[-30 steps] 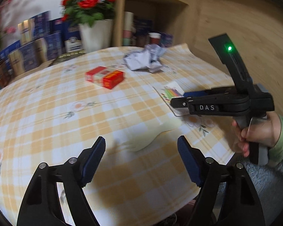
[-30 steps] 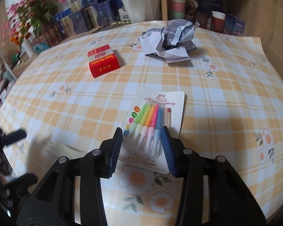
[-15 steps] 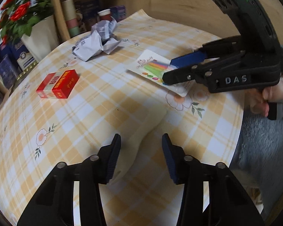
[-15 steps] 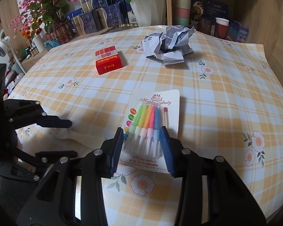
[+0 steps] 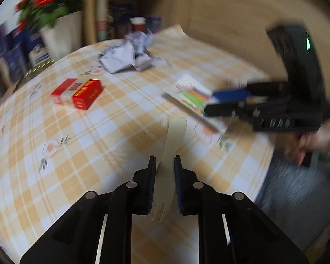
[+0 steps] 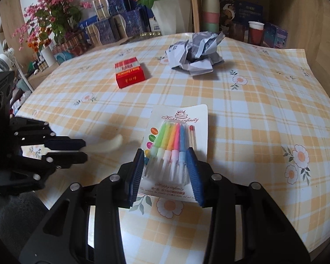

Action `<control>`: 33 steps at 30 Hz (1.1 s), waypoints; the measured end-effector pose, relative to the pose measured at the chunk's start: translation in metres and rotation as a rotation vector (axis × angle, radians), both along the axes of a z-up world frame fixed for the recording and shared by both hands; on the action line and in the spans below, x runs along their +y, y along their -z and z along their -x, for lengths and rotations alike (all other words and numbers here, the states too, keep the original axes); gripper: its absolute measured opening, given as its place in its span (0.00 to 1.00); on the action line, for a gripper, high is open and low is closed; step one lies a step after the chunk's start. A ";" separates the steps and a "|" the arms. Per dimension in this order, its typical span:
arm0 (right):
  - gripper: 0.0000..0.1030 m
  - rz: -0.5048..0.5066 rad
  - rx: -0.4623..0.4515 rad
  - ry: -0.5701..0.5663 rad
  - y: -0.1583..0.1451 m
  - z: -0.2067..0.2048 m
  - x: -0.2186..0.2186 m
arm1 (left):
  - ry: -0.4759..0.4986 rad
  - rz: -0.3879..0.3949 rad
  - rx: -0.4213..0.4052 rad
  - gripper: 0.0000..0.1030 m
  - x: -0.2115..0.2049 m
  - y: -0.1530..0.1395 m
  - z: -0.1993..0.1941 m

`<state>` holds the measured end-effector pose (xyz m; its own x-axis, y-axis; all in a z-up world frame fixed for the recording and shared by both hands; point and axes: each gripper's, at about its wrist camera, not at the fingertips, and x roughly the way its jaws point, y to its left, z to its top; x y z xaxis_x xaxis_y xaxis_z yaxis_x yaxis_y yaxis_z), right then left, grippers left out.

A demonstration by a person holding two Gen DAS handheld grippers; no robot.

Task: Collect trash
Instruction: 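Grasp the white plastic fork with the left gripper while the right gripper holds the candle card, then drop the candle card into the bin with the right gripper while the left gripper holds the fork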

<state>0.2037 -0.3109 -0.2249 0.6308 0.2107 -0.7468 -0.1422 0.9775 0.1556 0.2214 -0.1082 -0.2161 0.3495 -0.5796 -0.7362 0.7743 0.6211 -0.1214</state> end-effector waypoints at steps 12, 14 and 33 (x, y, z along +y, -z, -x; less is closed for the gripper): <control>0.40 -0.047 -0.030 -0.003 -0.016 0.026 0.008 | -0.211 0.165 -0.002 0.16 0.049 -0.031 0.046; 0.40 -0.051 -0.031 -0.013 -0.020 0.035 0.012 | -0.237 0.182 -0.001 0.16 0.060 -0.036 0.055; 0.40 -0.089 0.057 -0.308 -0.009 0.160 0.105 | -0.334 0.223 -0.078 0.16 0.122 -0.078 0.156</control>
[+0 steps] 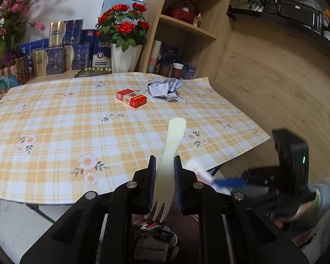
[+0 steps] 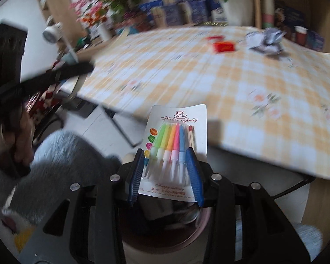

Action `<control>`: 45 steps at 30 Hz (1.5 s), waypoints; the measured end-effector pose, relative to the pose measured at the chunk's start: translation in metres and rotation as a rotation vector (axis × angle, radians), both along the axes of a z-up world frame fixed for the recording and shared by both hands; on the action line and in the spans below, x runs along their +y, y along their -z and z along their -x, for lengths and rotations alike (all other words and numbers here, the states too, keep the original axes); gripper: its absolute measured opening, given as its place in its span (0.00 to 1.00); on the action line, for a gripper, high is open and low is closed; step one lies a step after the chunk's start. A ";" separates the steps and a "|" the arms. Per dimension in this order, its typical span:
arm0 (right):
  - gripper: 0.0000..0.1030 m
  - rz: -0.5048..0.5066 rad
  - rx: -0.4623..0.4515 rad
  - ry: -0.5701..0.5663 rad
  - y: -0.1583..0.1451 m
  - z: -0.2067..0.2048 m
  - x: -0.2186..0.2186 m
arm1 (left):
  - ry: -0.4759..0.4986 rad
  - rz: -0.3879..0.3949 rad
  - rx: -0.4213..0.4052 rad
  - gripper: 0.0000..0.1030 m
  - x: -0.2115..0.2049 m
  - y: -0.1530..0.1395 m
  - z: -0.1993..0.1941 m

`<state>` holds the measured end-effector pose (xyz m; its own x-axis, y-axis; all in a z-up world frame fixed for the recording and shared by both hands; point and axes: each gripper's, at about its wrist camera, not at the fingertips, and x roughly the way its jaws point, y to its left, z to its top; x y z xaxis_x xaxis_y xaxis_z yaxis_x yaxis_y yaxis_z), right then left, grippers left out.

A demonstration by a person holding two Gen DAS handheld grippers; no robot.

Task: Collect trash
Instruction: 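Drop the candle card into the bin with the right gripper while the left gripper holds the fork, then lower the white fork into the brown bin and open the left gripper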

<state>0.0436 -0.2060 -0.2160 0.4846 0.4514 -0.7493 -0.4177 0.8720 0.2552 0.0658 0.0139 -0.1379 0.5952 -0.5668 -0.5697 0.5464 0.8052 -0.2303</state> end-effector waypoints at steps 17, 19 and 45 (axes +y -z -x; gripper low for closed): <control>0.40 0.061 0.308 -0.020 0.108 0.001 0.035 | -0.039 0.004 0.014 0.16 0.015 0.008 0.025; 0.40 0.080 0.329 -0.019 0.117 -0.002 0.037 | -0.043 0.011 0.023 0.16 0.017 0.012 0.024; 0.94 0.195 -0.270 0.306 -0.021 0.015 -0.045 | 0.120 -0.210 0.028 0.16 -0.028 0.064 0.029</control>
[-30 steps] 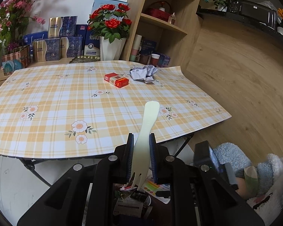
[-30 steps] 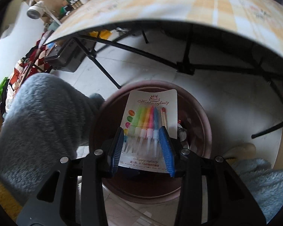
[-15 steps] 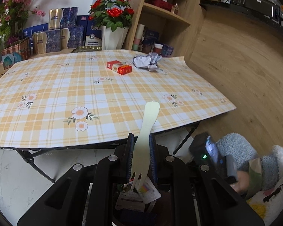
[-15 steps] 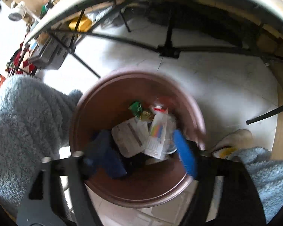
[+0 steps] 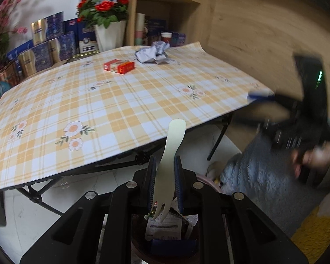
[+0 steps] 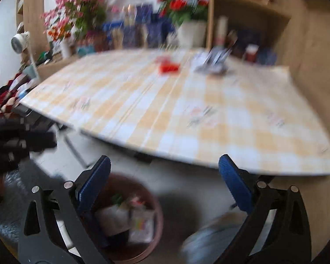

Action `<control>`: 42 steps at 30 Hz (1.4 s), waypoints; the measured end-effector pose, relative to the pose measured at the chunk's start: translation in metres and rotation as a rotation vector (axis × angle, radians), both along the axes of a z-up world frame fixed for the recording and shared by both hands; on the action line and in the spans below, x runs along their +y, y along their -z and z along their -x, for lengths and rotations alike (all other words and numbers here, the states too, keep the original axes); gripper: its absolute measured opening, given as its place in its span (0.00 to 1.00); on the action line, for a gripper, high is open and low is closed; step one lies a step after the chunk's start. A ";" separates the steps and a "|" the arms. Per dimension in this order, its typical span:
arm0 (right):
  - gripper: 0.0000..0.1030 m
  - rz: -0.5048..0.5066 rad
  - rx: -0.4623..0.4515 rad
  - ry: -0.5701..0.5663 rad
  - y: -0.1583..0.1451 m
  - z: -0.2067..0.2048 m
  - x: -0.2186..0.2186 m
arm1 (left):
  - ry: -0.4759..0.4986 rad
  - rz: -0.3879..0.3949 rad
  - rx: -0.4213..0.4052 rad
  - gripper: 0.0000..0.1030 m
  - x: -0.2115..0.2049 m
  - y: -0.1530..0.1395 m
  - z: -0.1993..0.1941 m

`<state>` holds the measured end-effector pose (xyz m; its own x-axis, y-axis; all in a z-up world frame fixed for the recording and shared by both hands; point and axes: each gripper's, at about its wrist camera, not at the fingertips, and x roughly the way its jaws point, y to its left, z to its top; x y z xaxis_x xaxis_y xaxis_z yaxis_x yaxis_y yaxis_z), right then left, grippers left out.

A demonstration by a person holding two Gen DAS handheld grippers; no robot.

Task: Collect trash
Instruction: 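Lower the white fork into the brown bin and open the left gripper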

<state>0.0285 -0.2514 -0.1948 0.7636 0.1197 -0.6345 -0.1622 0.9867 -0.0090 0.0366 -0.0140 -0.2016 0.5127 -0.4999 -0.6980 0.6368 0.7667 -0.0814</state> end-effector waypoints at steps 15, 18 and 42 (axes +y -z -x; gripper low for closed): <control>0.94 -0.081 -0.061 0.246 -0.008 -0.013 -0.067 | 0.174 -0.255 0.186 0.16 -0.048 0.079 -0.005; 0.94 -0.108 -0.049 0.266 -0.005 -0.011 -0.074 | 0.186 -0.306 0.222 0.16 -0.054 0.095 -0.008; 0.94 -0.113 -0.015 0.255 -0.001 -0.014 -0.074 | 0.056 -0.216 0.198 0.80 -0.039 0.083 -0.026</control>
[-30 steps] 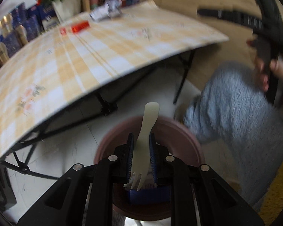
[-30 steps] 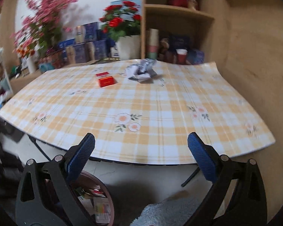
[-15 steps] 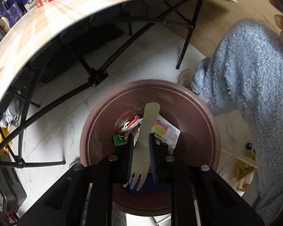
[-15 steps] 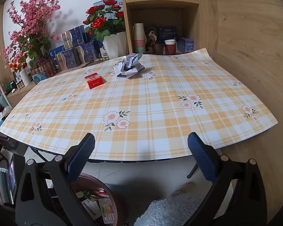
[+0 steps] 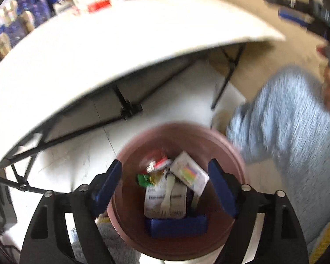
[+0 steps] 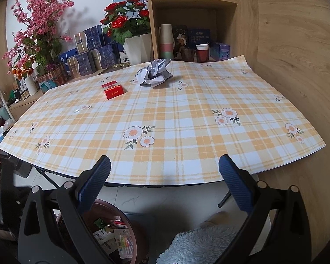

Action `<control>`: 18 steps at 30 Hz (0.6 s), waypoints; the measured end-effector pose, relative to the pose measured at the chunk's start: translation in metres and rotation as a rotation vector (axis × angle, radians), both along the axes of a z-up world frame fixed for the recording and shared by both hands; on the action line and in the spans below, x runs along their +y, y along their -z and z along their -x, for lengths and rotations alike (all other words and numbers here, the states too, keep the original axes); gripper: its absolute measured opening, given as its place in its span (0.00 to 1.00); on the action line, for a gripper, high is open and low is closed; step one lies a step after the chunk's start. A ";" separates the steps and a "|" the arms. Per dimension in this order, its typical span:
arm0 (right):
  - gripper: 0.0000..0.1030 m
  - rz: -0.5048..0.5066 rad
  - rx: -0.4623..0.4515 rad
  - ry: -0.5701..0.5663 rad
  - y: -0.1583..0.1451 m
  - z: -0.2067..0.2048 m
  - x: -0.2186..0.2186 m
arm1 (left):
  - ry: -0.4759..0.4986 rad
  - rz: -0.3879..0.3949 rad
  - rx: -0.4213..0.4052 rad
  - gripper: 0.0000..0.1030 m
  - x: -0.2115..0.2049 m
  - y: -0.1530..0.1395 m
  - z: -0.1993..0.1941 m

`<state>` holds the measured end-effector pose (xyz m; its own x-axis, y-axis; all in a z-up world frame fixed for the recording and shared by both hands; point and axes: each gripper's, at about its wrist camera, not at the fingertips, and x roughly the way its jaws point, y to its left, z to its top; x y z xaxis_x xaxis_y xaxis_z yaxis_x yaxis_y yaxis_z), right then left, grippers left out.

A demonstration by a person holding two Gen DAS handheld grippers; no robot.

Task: Collect trash
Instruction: 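Lower the white fork into the brown bin and open the left gripper, then move both tools back over the table toward the crumpled paper and red box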

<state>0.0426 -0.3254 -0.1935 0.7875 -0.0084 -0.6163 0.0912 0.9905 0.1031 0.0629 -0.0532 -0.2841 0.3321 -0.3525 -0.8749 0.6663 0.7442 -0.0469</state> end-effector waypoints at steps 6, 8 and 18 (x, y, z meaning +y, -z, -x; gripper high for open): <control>0.94 0.005 0.002 -0.002 0.000 -0.001 0.001 | -0.102 0.144 -0.138 0.88 0.023 -0.038 0.003; 0.94 0.010 0.008 -0.005 0.001 -0.003 0.002 | -0.139 0.184 -0.169 0.89 0.031 -0.048 0.003; 0.94 0.024 0.012 -0.011 0.001 -0.004 0.006 | -0.317 0.378 -0.256 0.93 0.068 -0.079 -0.004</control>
<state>0.0462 -0.3199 -0.1942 0.7799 -0.0145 -0.6258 0.0815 0.9936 0.0786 0.0672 0.0145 -0.2050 0.6584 -0.4742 -0.5846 0.4376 0.8730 -0.2153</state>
